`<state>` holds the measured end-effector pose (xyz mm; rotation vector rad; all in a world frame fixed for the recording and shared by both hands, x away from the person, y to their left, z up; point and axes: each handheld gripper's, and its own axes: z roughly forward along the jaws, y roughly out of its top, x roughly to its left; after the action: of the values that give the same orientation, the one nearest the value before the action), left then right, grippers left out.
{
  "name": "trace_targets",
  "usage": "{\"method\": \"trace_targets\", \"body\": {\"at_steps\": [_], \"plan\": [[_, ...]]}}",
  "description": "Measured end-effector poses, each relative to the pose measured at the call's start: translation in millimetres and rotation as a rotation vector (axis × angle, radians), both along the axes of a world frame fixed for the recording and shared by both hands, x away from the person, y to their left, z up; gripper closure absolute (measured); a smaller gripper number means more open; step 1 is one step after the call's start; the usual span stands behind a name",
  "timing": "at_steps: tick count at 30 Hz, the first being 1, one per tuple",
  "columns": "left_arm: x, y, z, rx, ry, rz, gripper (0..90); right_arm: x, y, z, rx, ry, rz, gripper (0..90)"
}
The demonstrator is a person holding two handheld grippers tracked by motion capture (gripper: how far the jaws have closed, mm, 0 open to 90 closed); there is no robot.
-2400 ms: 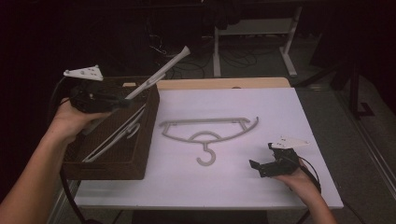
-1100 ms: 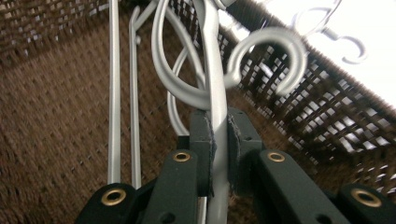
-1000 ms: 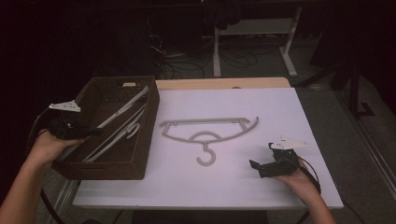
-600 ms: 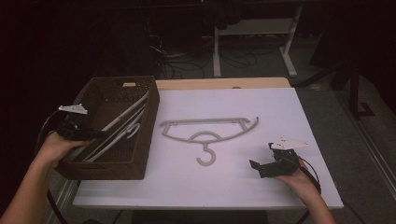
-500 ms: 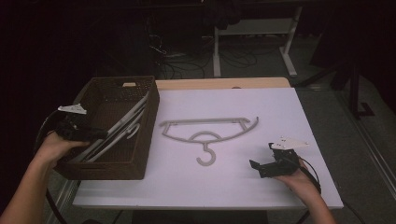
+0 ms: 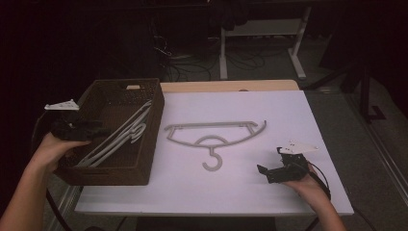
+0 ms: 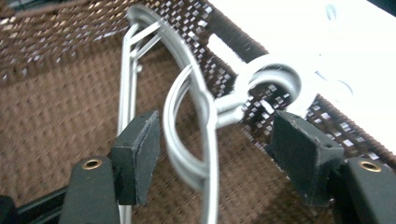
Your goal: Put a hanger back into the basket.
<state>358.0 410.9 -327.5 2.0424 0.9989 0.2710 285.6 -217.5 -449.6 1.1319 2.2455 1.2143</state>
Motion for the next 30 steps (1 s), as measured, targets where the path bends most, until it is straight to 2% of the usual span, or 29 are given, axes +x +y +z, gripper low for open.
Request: {"method": "trace_targets", "body": {"at_steps": [8,10,19,25,30], "plan": [[-4.0,-28.5,14.7,-0.045,-0.048,-0.055,27.7,-0.5,-0.2,0.2,0.001,0.0,0.0,0.0],[-4.5,-36.8,18.6,-0.068,-0.059,-0.075,27.6,-0.4,-0.4,0.3,0.003,0.0,-0.001,0.0],[-8.4,-95.4,38.9,-0.126,-0.117,-0.173,28.3,-0.4,-0.7,0.0,0.002,0.001,0.001,0.0],[-8.2,-136.8,47.4,-0.149,-0.138,-0.226,31.7,-0.2,-0.6,0.1,0.003,0.0,0.003,0.0],[-5.2,-170.4,46.3,-0.149,-0.121,-0.261,41.9,-0.5,-0.3,0.7,0.006,-0.003,0.004,0.0]]}}
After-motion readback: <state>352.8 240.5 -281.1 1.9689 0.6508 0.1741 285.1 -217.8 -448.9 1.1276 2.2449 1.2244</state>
